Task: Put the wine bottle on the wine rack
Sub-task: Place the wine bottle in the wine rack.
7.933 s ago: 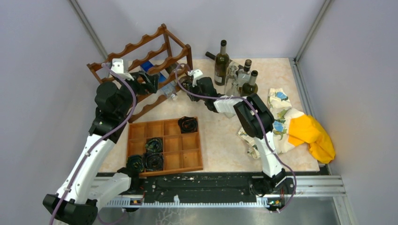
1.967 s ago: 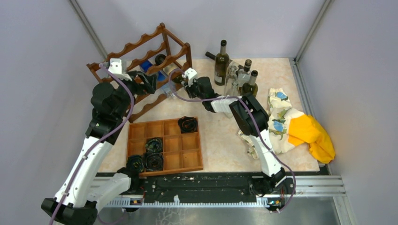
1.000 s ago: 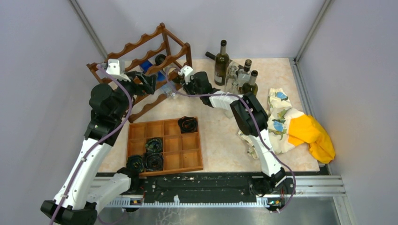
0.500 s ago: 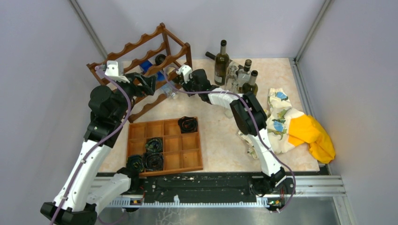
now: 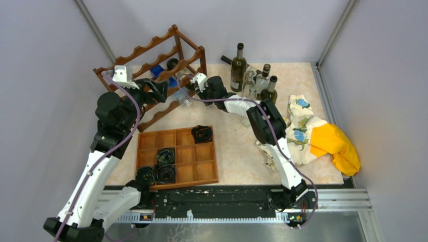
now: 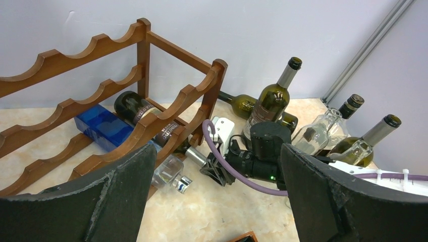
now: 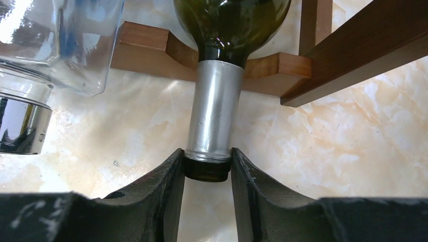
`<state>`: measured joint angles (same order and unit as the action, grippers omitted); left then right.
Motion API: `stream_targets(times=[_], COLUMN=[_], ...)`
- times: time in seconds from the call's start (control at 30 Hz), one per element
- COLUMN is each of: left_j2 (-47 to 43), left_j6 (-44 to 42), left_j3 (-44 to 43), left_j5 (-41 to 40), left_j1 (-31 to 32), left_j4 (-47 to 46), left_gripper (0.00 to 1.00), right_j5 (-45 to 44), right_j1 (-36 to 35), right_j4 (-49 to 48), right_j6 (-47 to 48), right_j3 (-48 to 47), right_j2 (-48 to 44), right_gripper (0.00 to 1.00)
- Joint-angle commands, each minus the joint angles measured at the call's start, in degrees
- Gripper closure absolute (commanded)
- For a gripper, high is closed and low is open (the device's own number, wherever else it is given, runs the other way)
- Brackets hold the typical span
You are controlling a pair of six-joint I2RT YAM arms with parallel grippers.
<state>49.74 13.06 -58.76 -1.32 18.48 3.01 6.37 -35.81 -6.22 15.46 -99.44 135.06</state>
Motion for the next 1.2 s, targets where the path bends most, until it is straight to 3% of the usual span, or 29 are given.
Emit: stream_targets(times=[0.0,0.37,0.87,1.07,1.17], left_j2=[-0.33,-0.12,-0.16,-0.38,-0.34], left_j6=[1.11,2.28,3.19,3.85,3.90], left_j3=[0.38,0.48,0.93,1.28,1.07], left_j5=[0.64,0.96,1.04,1.01,1.06], left_j1=[-0.37,-0.38,-0.37,-0.37,-0.40], left_j4=[-1.41,-1.94,-2.52,-2.48,-2.41], left_gripper=[0.02,0.02,0.02,0.02,0.02], right_j5=[-0.16,0.05,-0.07,0.23,0.22], right_j1=[0.29,0.33,0.51,0.50,0.51], right_j4=[-1.08,-4.59,-4.16,-3.38,-2.95], right_j6=[1.15,0.97,1.82,2.46,2.88], right_j3=[-2.14,-4.59,-9.84,-11.70,-11.48], right_j2=[0.92,1.84,4.28,5.64,5.29], right_gripper=[0.65,0.82,0.86,0.81,0.62])
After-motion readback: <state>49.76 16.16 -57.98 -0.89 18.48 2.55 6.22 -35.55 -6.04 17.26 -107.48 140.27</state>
